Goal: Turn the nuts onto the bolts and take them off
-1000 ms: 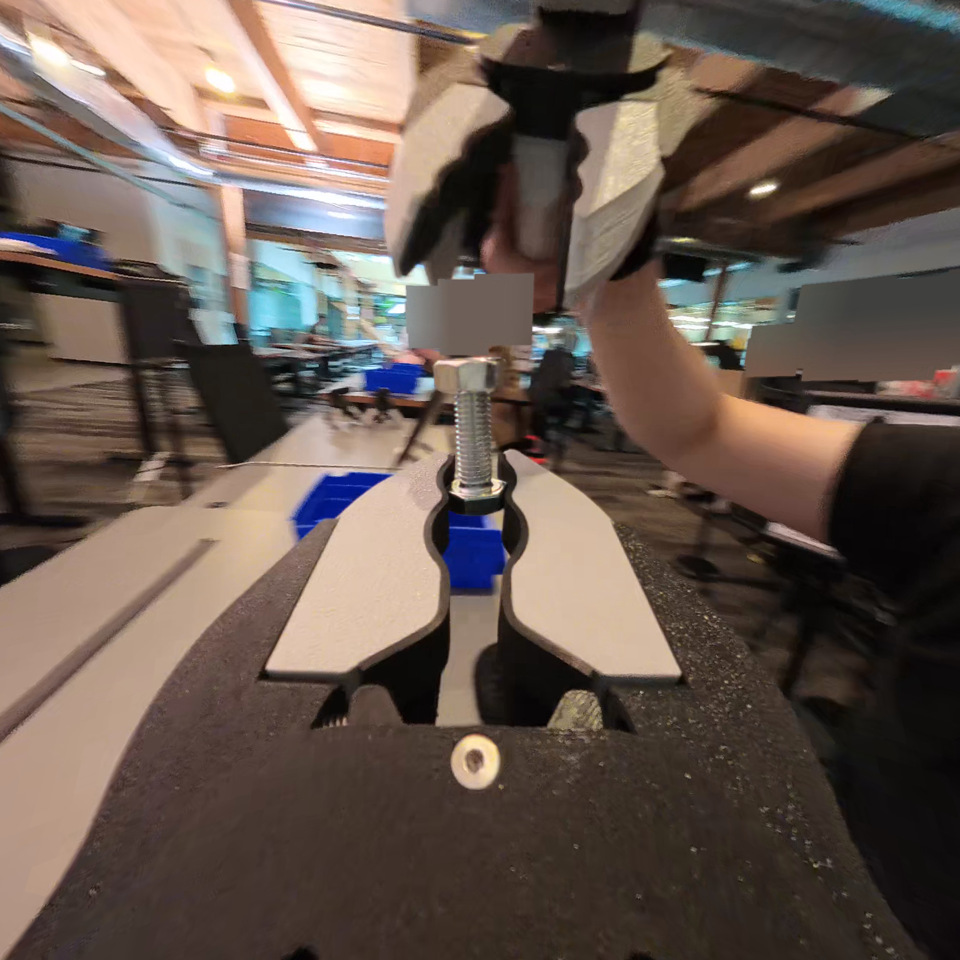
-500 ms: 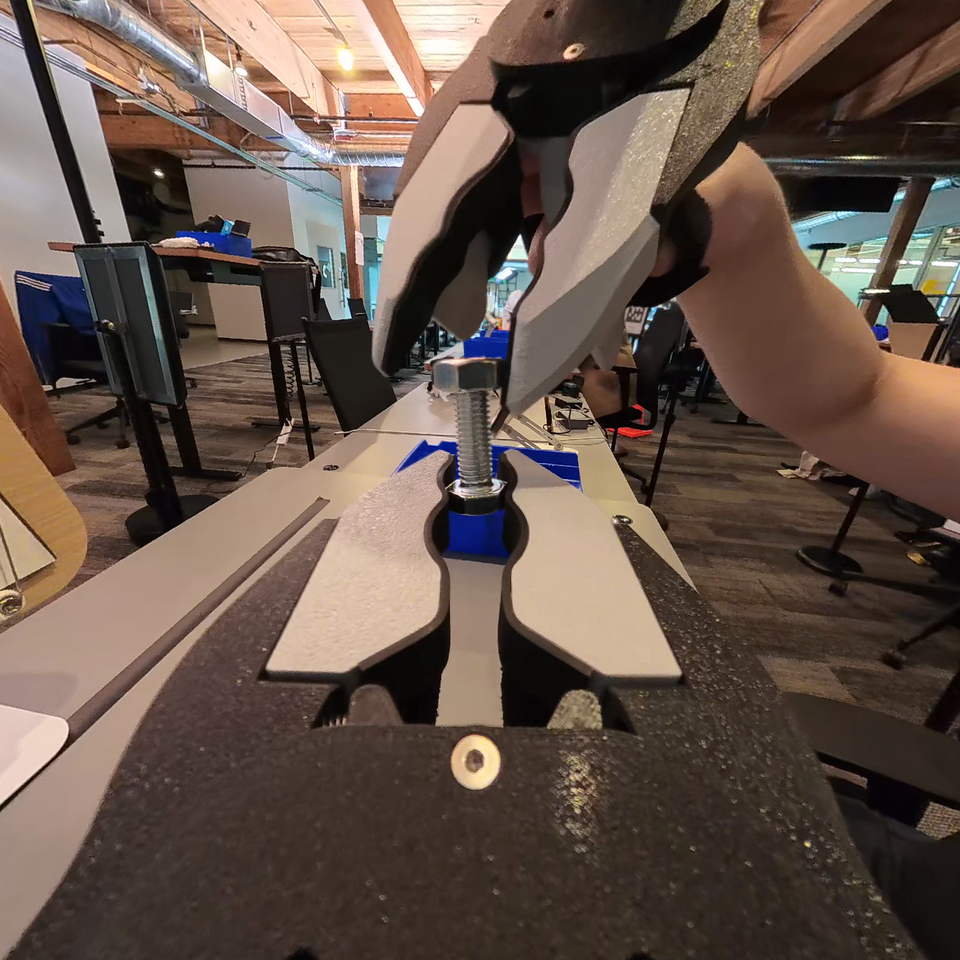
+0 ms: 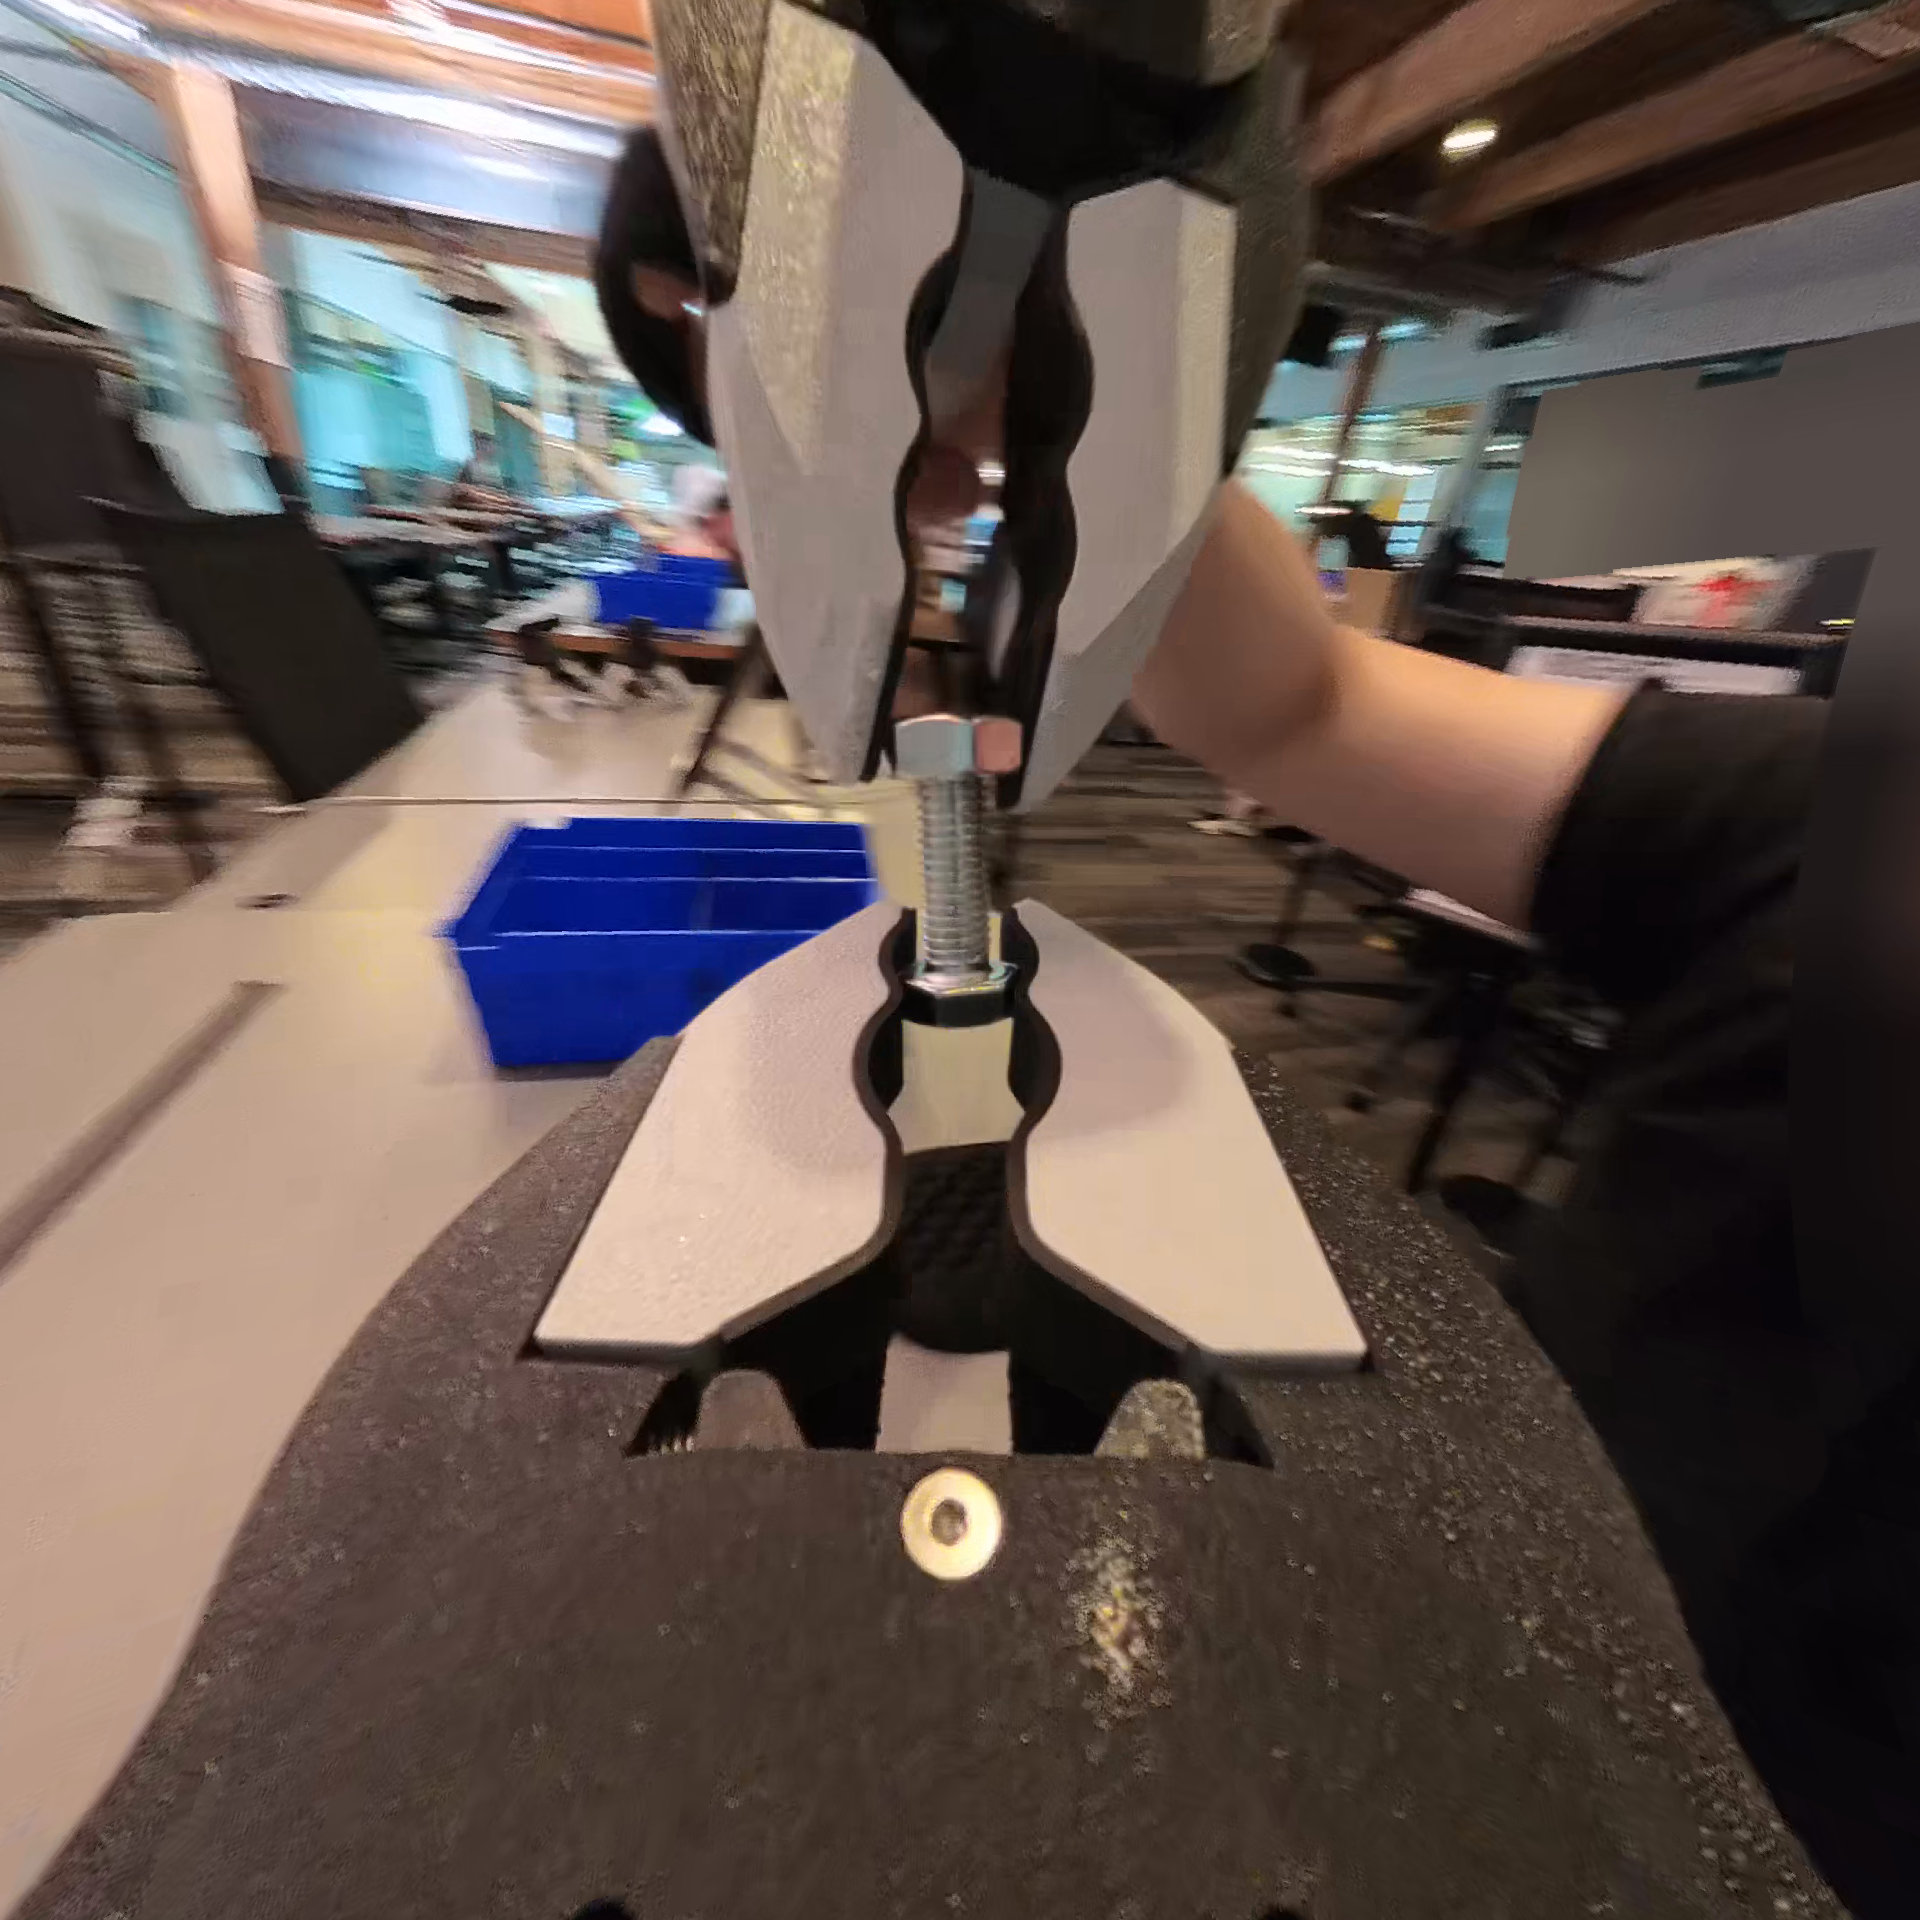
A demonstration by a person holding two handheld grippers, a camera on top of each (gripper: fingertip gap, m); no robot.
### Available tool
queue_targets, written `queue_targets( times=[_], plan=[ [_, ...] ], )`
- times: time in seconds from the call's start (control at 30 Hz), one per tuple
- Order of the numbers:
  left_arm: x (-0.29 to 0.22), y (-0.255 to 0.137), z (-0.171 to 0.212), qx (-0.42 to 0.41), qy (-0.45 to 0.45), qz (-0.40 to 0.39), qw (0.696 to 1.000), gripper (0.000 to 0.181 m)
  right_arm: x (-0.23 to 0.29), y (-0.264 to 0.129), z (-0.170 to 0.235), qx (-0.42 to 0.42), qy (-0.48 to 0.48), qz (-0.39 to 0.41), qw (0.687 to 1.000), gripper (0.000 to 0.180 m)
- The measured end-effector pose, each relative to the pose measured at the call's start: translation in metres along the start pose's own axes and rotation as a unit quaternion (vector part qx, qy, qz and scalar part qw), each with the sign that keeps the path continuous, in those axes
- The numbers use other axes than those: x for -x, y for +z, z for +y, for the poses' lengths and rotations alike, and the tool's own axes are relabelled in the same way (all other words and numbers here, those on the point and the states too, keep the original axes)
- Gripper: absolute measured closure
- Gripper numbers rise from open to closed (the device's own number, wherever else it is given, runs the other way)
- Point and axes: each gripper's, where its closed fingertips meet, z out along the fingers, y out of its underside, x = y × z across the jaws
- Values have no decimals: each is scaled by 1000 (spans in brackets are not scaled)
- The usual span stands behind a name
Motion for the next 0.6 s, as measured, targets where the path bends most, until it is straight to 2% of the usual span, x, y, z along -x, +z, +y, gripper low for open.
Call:
queue_targets(
  times=[0.13, 0.23, 0.33, 0.6],
  plan=[
    [-51, 2, 11, 39, -70, 178, 981, 166, 37, -1, -1, -15, -156, -46, 987, 162],
    [-75, 4, 22, 67, -77, 252, 962, 166, 60, 2, 1, -16, -260, -57, 964, 162],
    [-98, 0, 19, 64, -113, 338, 932, 166, 78, 1, -5, -36, -302, -65, 950, 162],
    [-119, -13, 32, 96, -160, 440, 878, 166, 97, 12, -5, -25, -382, -45, 923, 162]
  ],
)
